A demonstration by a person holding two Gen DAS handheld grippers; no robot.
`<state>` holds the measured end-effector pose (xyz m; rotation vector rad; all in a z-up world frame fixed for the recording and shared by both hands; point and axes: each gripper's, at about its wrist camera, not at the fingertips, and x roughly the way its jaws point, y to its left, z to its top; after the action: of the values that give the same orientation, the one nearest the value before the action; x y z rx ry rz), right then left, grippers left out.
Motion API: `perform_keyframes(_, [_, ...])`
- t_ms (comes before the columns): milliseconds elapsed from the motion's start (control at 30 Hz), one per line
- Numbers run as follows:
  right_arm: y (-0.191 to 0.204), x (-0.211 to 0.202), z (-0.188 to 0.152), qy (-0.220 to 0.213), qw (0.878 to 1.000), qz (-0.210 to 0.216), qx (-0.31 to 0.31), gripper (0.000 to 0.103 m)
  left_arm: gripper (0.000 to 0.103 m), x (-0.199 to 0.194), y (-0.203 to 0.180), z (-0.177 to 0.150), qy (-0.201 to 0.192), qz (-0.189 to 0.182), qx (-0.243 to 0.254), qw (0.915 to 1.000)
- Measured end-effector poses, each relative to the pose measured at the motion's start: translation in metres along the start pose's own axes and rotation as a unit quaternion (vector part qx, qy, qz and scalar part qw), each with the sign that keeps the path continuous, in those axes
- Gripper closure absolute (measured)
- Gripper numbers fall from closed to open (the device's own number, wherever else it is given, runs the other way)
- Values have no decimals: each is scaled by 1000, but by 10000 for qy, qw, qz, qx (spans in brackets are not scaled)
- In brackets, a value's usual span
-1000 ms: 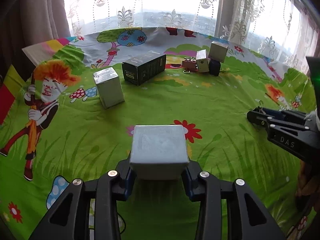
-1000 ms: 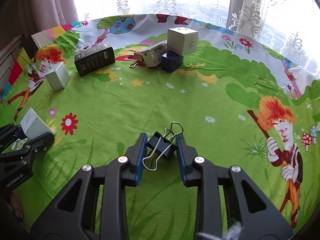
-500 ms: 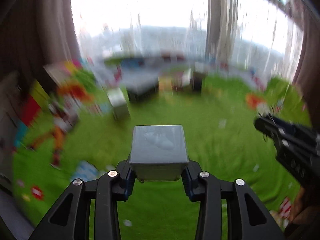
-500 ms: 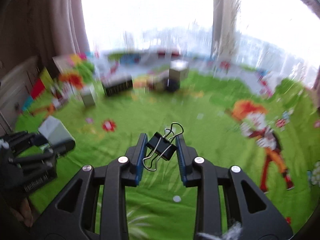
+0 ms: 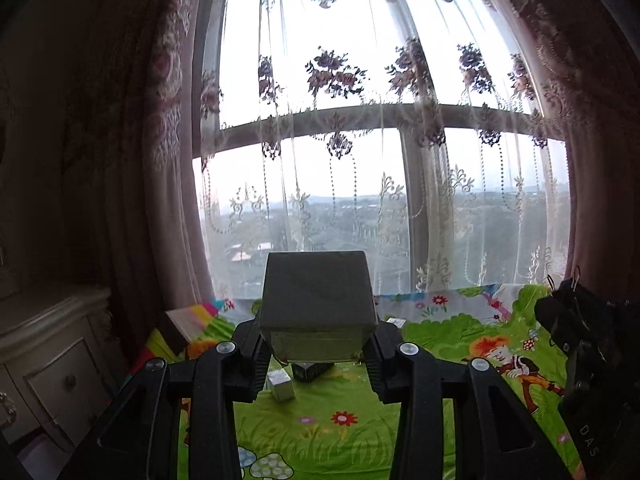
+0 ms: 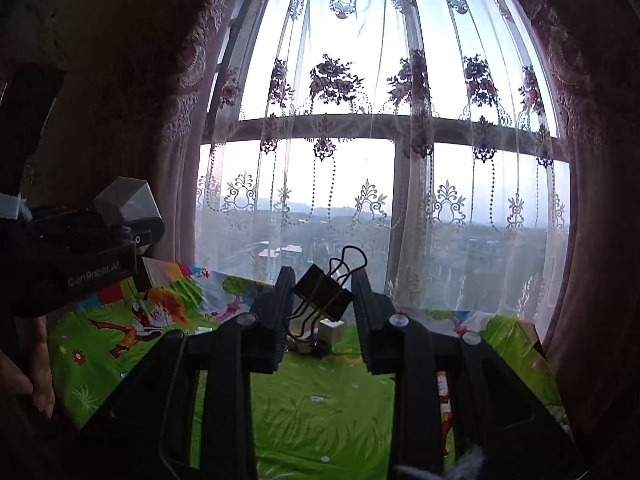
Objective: Organize rigid objects
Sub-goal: 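Lift the binder clip and cube box and carry them toward the storage box, then carry the binder clip and white cube box over the purple storage box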
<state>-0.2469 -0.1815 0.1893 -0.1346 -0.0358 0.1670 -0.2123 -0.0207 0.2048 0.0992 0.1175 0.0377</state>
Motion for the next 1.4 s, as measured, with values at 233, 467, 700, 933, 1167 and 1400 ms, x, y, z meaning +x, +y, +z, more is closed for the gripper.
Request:
perform_keyframes(233, [13,-18,20,-411,9987,131,-273,70,62,-24,7,3,-140,-10,-24,9999])
perform_keyframes(467, [29,-30,24,-521,9970,421,-392,70,62,-44,25,-7,-164,100,-12,9998])
perform_keyframes(700, [62,-42,25,-599,9925,908,-562,70,62,-66,52,-19,-125,338,-75,9993])
perform_keyframes(933, [99,-52,28,-661,9841,1423,-830,70,62,-86,80,-34,-123,569,-186,9981])
perform_keyframes(1167, [140,-57,27,-650,9698,2119,-1017,70,62,-102,119,-58,64,960,-408,9945])
perform_keyframes(1400, [186,-47,21,-353,9437,3112,-1069,70,62,-124,167,-85,318,1538,-789,9844])
